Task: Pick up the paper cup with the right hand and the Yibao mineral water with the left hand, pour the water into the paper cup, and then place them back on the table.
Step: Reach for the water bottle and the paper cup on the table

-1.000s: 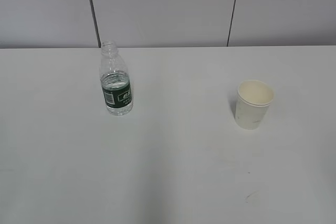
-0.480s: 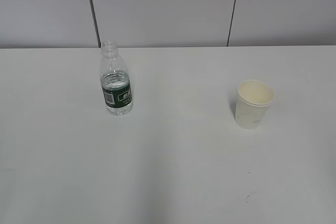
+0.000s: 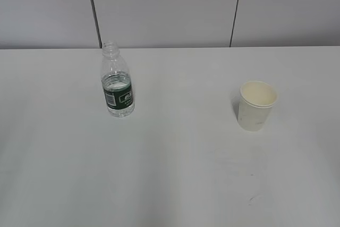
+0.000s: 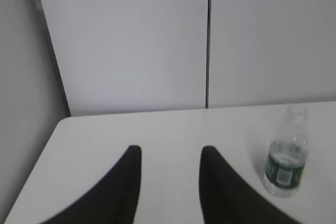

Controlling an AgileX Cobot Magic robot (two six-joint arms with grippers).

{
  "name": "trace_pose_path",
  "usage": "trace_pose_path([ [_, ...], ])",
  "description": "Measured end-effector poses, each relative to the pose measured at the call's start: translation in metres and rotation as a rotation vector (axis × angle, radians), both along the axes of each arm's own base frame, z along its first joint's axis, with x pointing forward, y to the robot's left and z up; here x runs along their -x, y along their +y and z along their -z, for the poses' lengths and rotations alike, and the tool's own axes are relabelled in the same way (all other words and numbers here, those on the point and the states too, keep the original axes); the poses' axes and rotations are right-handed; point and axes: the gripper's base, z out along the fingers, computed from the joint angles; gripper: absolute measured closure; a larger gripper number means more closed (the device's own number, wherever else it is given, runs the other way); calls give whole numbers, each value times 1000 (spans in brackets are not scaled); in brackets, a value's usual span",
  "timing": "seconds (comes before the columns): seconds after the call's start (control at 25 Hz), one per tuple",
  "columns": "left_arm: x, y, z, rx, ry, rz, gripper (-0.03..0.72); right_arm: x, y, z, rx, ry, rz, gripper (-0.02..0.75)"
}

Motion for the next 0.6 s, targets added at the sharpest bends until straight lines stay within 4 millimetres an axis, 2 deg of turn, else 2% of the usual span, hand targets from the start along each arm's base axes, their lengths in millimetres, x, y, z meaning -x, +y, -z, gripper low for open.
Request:
trace_pose_path([
  [0.16,-39,-3,-7,6,-38,23,447,-25,3,-3,38,-42,-25,244],
  [0.28,-66,-5,-4,11,-46,36,447,-46,8,1,30,-99,-62,244],
  [0.44,-97,-8,14,13,-61,52,447,-67,13,15,-3,-126,-99,244],
  [0.6,-115,-10,41,26,-107,68,447,-81,17,29,-25,-123,-127,244],
])
